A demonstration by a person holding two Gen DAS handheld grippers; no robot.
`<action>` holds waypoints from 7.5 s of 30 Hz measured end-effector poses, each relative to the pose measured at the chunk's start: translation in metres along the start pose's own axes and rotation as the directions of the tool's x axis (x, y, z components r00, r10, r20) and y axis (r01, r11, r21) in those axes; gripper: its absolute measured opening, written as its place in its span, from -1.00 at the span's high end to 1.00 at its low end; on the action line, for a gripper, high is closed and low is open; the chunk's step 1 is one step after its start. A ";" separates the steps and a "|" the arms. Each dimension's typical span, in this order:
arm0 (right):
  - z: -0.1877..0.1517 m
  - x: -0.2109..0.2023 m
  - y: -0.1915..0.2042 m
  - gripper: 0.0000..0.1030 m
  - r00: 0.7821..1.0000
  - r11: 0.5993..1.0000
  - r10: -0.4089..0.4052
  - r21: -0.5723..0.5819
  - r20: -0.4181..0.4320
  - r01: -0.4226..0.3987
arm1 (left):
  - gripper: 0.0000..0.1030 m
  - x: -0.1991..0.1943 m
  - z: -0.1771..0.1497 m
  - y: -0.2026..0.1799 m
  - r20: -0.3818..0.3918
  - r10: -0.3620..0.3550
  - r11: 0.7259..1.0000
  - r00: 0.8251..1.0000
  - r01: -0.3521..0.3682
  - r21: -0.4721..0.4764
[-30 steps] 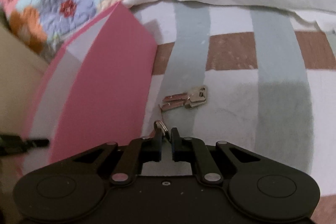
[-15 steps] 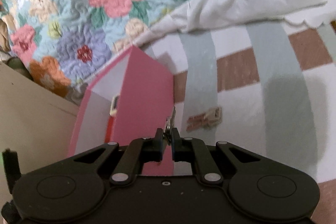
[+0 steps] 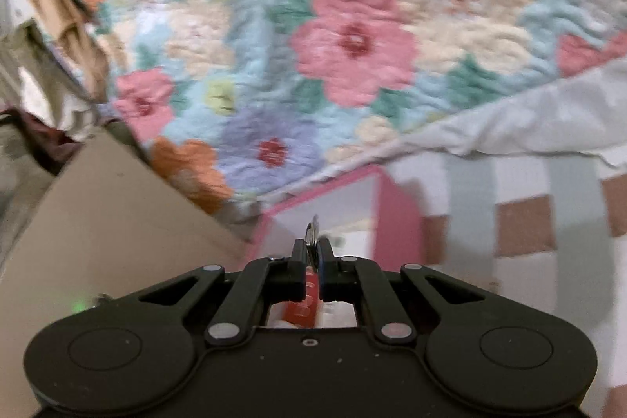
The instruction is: Organize rigid objects
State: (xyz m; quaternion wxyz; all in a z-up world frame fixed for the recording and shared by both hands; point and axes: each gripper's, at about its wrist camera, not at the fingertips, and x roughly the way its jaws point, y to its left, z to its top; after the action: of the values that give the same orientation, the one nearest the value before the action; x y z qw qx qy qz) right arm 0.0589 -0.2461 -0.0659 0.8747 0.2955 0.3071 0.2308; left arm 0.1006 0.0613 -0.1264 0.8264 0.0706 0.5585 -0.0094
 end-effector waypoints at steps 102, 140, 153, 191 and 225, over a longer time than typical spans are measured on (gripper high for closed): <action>-0.004 0.039 -0.053 0.52 0.939 0.915 -0.343 -0.233 -0.027 0.328 | 0.84 0.000 0.001 -0.003 -0.012 0.044 0.999 0.999 -0.044 -0.012; -0.008 0.101 0.051 0.52 0.964 0.948 -0.245 -0.232 -0.105 0.216 | 0.86 -0.009 -0.008 0.007 0.023 -0.013 1.000 1.000 0.013 -0.003; 0.009 0.162 0.033 0.52 0.938 0.929 -0.313 -0.256 -0.150 0.268 | 0.86 -0.009 -0.010 0.010 0.029 -0.026 1.000 0.999 0.026 -0.004; 0.004 0.069 0.054 0.33 0.941 0.917 -0.311 -0.302 -0.134 0.260 | 0.86 -0.028 -0.008 0.008 0.059 -0.004 1.000 0.998 0.003 0.012; -0.029 -0.116 0.116 0.13 0.893 0.842 -0.450 -0.337 -0.011 0.420 | -0.45 -0.188 -0.056 -0.054 0.191 -0.072 0.997 0.979 0.064 0.050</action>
State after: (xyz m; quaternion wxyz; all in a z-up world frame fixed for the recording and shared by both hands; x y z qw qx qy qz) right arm -0.0681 -0.2196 0.0391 0.9260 0.0587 0.3626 0.0869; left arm -0.0266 0.0032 0.0208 0.8741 0.0681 0.4777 -0.0564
